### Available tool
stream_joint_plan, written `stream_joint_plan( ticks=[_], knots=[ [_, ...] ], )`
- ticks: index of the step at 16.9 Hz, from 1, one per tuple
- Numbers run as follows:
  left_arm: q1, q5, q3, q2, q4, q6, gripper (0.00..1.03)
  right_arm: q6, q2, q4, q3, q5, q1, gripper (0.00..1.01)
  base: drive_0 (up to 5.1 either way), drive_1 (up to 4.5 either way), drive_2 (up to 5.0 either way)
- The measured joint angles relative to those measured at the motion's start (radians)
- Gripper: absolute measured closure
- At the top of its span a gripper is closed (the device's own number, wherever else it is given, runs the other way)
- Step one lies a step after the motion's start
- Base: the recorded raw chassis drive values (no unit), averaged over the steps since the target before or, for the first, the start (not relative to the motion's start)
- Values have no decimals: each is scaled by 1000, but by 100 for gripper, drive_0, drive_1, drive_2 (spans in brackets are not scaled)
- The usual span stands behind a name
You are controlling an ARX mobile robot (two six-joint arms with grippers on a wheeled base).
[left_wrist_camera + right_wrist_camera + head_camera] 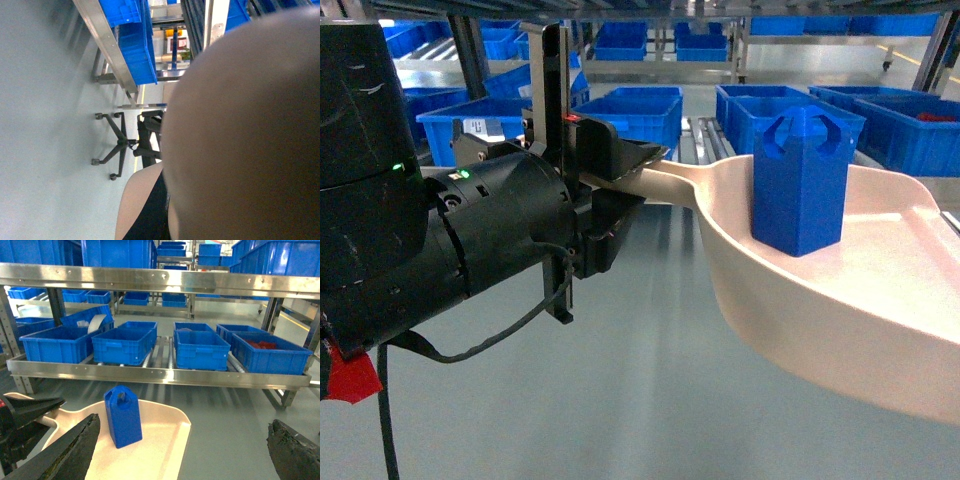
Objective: Place part in tray to right shelf
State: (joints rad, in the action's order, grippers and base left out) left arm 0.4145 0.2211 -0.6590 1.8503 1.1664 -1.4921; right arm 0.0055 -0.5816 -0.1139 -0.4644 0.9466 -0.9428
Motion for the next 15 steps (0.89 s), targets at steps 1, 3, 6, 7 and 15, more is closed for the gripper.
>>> stream_joint_plan(
  ticks=[1,3,6,7,15],
  knots=[
    [0,0,0,0,1,0,87,0,0,3,0,0,0,3,0,0,0],
    [0,0,0,0,0,0,87,0,0,2,0,0,0,3,0,0,0],
    [0,0,0,0,1,0,87,0,0,2,0,0,0,3,0,0,0],
    [0,0,0,0,0,0,87,0,0,2,0,0,0,3,0,0,0],
    [0,0,2,0,-7,0,87,0,0,5,0,0,0,3,0,0,0]
  ],
)
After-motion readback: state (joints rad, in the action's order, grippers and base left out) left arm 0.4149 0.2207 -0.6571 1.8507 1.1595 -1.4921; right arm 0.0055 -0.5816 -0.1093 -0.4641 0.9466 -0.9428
